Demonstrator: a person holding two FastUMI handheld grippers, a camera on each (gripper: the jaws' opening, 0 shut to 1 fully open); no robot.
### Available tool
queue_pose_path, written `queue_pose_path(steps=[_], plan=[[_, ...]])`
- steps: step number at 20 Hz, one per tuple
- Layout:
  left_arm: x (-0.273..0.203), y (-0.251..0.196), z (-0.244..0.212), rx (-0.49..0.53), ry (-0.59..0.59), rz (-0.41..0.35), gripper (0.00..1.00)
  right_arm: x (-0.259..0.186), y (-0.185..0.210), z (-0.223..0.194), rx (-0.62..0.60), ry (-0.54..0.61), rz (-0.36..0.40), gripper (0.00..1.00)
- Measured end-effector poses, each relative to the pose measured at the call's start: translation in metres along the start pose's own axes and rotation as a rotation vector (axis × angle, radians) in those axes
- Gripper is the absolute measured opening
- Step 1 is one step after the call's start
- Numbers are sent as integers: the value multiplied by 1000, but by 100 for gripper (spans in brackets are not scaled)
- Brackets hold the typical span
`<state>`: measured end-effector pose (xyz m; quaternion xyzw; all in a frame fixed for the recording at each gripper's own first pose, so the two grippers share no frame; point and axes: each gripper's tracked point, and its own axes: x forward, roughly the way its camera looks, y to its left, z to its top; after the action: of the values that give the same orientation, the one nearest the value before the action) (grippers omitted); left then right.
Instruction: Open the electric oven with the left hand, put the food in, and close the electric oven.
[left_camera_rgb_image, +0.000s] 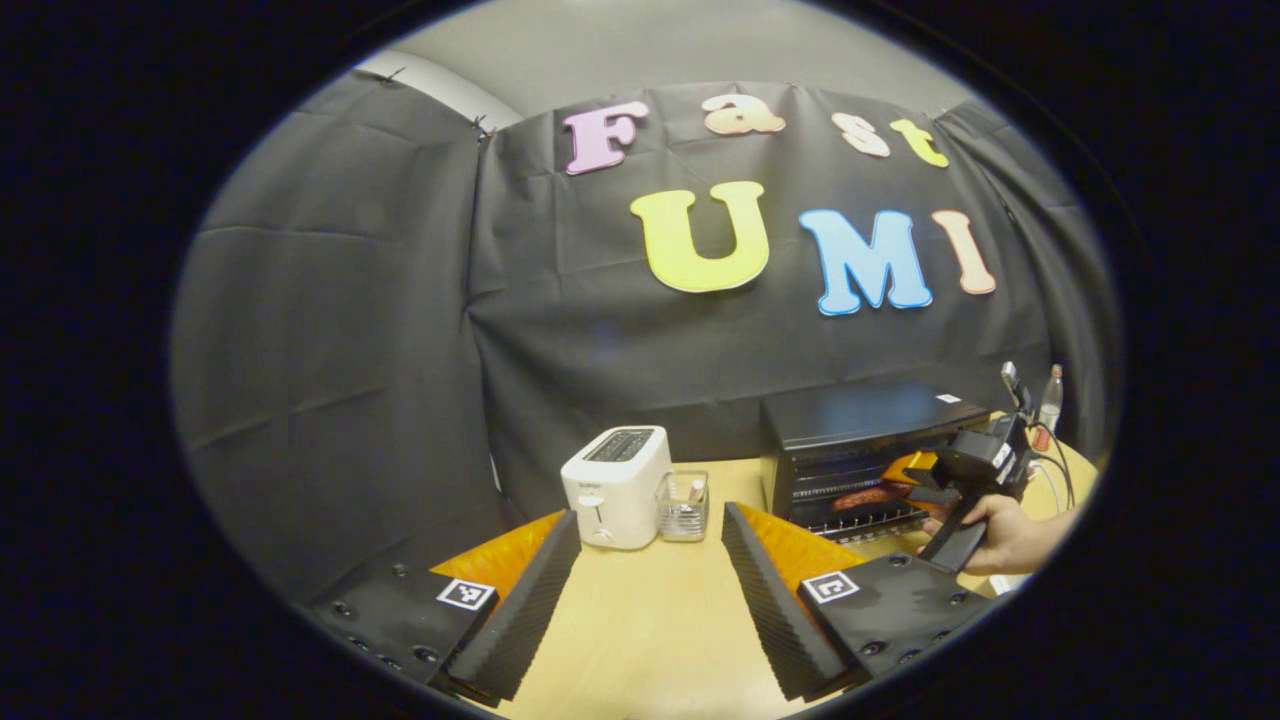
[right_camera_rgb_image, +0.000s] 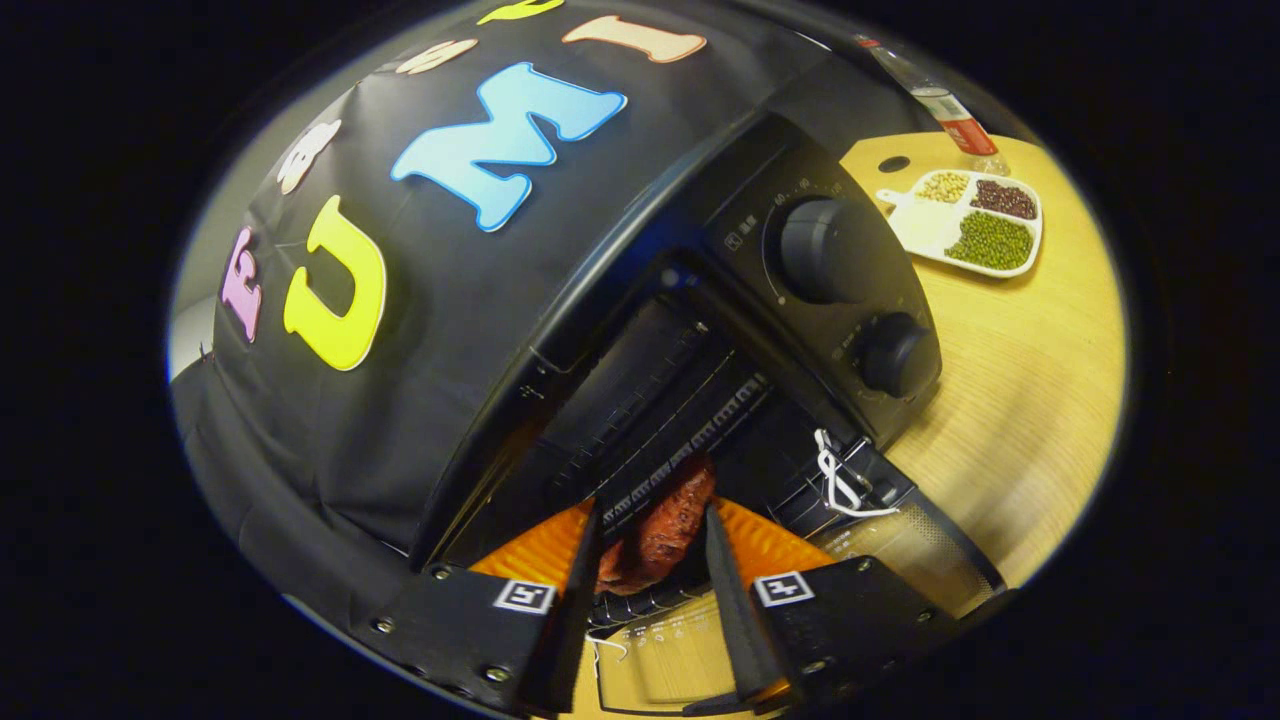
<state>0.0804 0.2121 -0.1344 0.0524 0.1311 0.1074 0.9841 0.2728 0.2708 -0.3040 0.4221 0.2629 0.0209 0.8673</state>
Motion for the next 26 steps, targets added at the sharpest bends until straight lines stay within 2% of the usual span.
queue_pose_path(steps=[1, 2, 3, 4, 5, 6, 9, 10, 11, 13, 14, 18, 20, 23, 26], plan=[[2, -2, 0, -3, -5, -1, 100, -4, 0, 5, -29, -7, 1, 70], [2, -5, 0, -4, -8, -4, 100, -5, 0, 8, -55, -13, 0, 72], [2, -7, 1, -2, -10, -8, 100, -9, -6, 16, -93, -36, -30, 96], [2, -10, 1, 1, -12, -12, 90, -12, -11, 25, -125, -64, -37, 96], [2, -12, 0, 2, -12, -17, 90, -14, -12, 32, -152, -81, -44, 96], [0, -15, 1, 1, -14, -23, 96, -16, -12, 39, -170, -94, -44, 96], [1, -27, -1, -10, -14, -51, 98, -29, -8, 50, -206, -102, -24, 96], [1, -35, -2, -16, -14, -70, 100, -37, -5, 48, -226, -95, -7, 96], [2, -42, -5, -21, -8, -87, 96, -48, -1, 48, -254, -92, 13, 96], [6, -61, -13, -35, 4, -125, 96, -73, 9, 50, -327, -98, 54, 96], [8, -73, -18, -42, 10, -147, 100, -86, 15, 53, -369, -113, 73, 96], [11, -116, -31, -55, 34, -220, 100, -135, 29, 66, -517, -158, 133, 96], [10, -137, -39, -53, 52, -252, 100, -156, 25, 77, -585, -188, 132, 96], [9, -167, -60, -39, 118, -294, 92, -187, 16, 97, -651, -227, 116, 96], [6, -198, -87, -42, 206, -350, 100, -216, 6, 119, -690, -273, 82, 96]])
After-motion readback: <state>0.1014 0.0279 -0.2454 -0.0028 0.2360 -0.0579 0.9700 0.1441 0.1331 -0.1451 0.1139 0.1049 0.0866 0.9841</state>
